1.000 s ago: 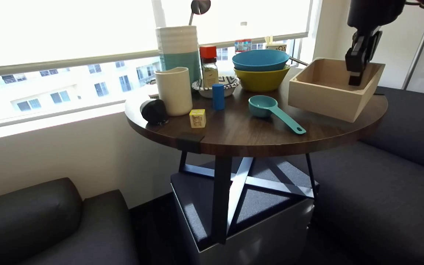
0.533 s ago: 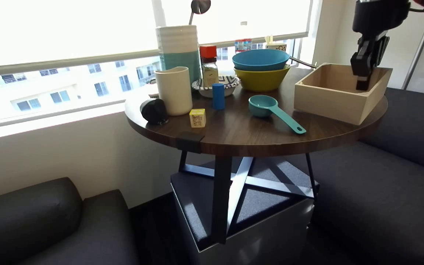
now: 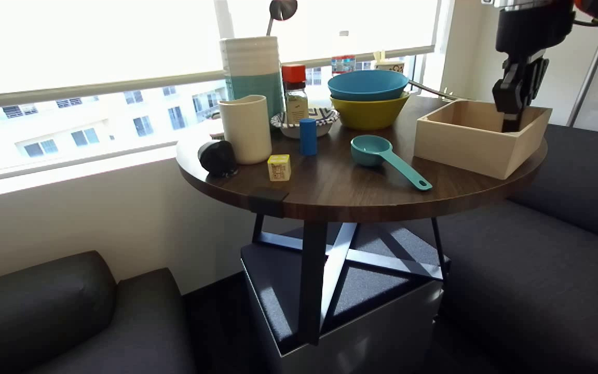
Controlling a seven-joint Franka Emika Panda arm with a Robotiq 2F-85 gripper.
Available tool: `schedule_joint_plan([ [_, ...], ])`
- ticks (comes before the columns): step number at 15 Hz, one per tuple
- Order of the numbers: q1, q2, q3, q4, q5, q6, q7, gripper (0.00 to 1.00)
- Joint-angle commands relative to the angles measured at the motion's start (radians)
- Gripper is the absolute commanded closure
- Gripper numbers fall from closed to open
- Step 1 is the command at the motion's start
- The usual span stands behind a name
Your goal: Pick up the square wooden box and pour some of the substance into the blue measuring spoon on the table, put the square wooden box on the table
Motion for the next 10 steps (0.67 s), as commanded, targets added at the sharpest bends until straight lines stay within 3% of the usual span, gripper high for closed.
schedule_joint_plan([
  [1, -0.017, 0.024, 0.016, 0.013, 0.016, -0.008, -0.015, 0.66],
  [5, -0.017, 0.014, 0.041, 0.030, -0.006, -0.033, 0.003, 0.38],
  [10, -0.001, -0.048, 0.122, 0.098, -0.056, -0.135, 0.036, 0.04],
])
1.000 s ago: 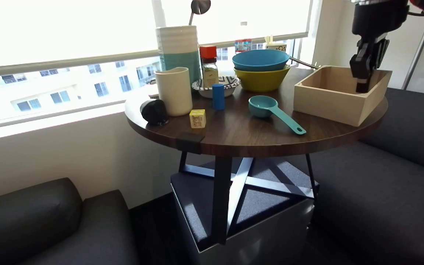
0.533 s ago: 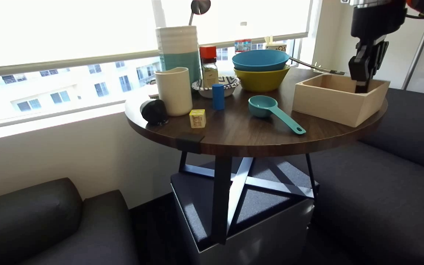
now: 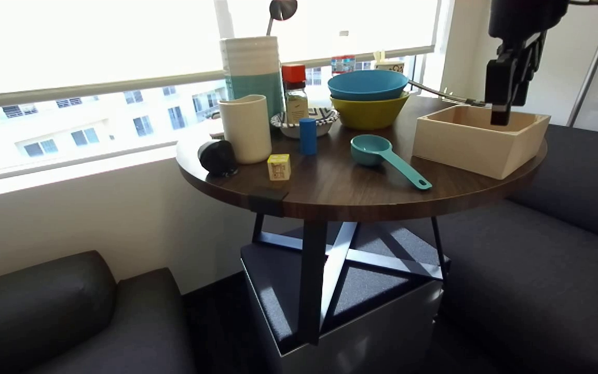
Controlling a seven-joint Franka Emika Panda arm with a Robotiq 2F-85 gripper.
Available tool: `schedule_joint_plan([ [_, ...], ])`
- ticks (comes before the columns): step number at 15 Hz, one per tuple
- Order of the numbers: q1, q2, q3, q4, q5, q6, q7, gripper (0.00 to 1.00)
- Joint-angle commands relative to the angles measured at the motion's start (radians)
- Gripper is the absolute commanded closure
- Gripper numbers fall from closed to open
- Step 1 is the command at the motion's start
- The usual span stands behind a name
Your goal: Pick up the square wooden box and pour some of the substance into the blue measuring spoon on the table, put the square wooden box on the table
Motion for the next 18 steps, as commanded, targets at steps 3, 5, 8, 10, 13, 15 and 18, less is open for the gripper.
schedule_joint_plan([
  [3, 0.036, -0.108, 0.069, 0.078, 0.012, -0.066, 0.003, 0.00],
  [5, 0.062, -0.140, 0.065, 0.089, 0.057, -0.037, -0.003, 0.00],
  [8, 0.097, -0.177, 0.062, 0.100, 0.120, -0.045, -0.012, 0.00],
  [10, 0.124, -0.199, 0.056, 0.099, 0.174, -0.054, -0.031, 0.00],
  [13, 0.145, -0.234, 0.064, 0.082, 0.228, -0.033, -0.030, 0.00],
  [15, 0.121, -0.198, 0.077, 0.103, 0.195, -0.046, -0.021, 0.00],
  [18, 0.117, -0.195, 0.078, 0.102, 0.194, -0.046, -0.021, 0.00],
])
